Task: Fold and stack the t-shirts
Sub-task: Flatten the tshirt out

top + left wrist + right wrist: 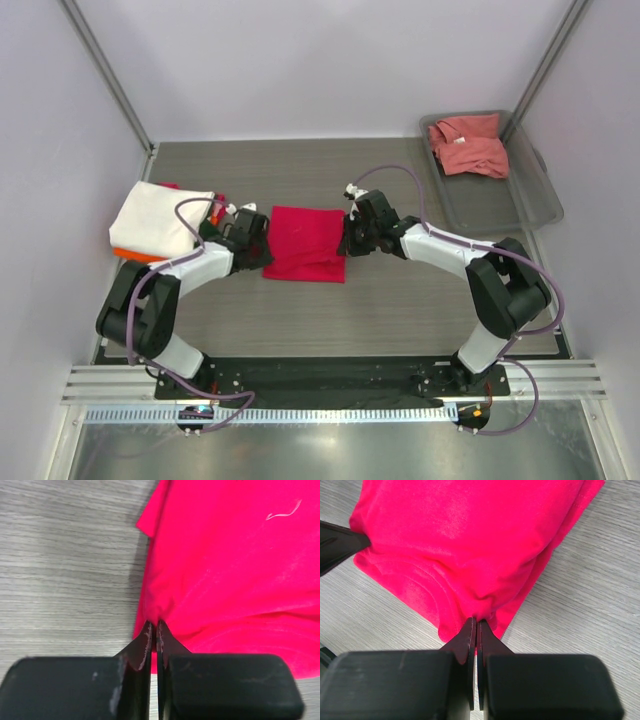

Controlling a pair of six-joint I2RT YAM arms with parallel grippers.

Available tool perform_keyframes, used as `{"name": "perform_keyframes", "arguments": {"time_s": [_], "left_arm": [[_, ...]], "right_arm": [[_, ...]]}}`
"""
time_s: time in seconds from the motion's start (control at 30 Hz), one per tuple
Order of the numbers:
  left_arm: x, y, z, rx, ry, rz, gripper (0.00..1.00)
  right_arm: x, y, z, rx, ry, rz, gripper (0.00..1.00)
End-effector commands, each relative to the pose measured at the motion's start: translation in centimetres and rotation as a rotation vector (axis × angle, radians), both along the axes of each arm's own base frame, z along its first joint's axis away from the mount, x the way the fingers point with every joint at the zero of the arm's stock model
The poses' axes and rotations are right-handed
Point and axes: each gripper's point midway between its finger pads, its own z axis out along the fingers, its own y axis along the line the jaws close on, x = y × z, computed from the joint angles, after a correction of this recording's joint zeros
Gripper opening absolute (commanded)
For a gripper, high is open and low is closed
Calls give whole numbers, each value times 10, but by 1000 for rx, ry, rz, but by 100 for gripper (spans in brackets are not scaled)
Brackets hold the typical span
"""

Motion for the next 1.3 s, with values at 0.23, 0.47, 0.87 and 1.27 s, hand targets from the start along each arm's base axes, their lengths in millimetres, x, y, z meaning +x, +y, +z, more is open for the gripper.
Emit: {"name": "perform_keyframes", "arguments": {"time_s": [0.23,0.47,0.87,1.27], "left_arm": [[27,6,103,-25,-212,84,0],[49,-8,220,-120,-352,89,0],[-41,-57,459,-437,-614,-242,0],[-133,-215,473,-715,-512,-608,0]], "right_arm": [[13,1,46,17,-102,-26,1],[54,5,154,67,-243,-80,1],[-33,-83,404,270,-693,-213,1],[-9,-158,469,103,-897,-578,1]]}}
